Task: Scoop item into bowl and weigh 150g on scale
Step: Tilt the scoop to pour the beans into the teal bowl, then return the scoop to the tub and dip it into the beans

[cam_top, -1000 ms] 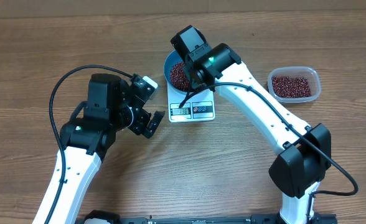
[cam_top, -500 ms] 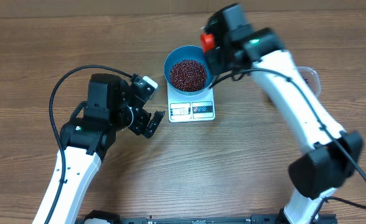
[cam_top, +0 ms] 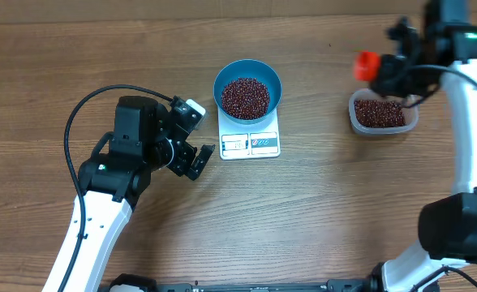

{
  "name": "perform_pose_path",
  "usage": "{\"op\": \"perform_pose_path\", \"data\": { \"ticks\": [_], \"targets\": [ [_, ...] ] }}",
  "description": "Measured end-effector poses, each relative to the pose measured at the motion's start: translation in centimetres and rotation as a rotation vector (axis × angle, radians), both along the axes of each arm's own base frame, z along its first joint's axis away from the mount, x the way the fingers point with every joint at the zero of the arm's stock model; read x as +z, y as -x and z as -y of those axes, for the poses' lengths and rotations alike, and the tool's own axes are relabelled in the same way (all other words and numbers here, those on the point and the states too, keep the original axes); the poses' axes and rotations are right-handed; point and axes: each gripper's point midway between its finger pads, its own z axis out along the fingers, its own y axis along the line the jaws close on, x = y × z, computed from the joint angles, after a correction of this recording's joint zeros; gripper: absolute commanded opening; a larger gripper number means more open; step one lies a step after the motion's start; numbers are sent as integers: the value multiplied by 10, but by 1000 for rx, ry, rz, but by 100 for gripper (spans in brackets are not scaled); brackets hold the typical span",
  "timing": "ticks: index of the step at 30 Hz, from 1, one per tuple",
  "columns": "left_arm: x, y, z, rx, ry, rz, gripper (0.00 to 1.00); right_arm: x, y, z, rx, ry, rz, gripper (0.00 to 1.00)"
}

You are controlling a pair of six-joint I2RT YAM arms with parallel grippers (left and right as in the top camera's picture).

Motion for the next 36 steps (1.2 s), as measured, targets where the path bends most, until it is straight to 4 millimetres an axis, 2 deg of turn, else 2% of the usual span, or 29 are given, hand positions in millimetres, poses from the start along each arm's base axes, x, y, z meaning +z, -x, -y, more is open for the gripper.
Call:
{"op": "perform_pose_path", "data": {
  "ticks": [3, 5, 11, 19, 25, 29, 36],
  "targets": [
    [0, 0, 0, 0, 0, 0, 99, -5, 3, 30, -62, 23, -9, 4],
    [0, 0, 0, 0, 0, 0, 100, -14, 7, 41, -81, 32, -24, 4],
    [0, 0, 0, 0, 0, 0, 100, -65, 19, 52, -95, 69, -106, 4],
    [0, 0, 0, 0, 0, 0, 100, -108, 25, 54, -94, 86, -130, 4],
    [0, 0, 0, 0, 0, 0, 99, -132, 31, 50, -97, 64, -145, 4],
    [0, 0, 0, 0, 0, 0, 100, -136, 31, 41, -88, 12, -136, 4],
    [0, 0, 0, 0, 0, 0, 99, -129, 25, 21, -66, -107, -106, 4]
  ]
}}
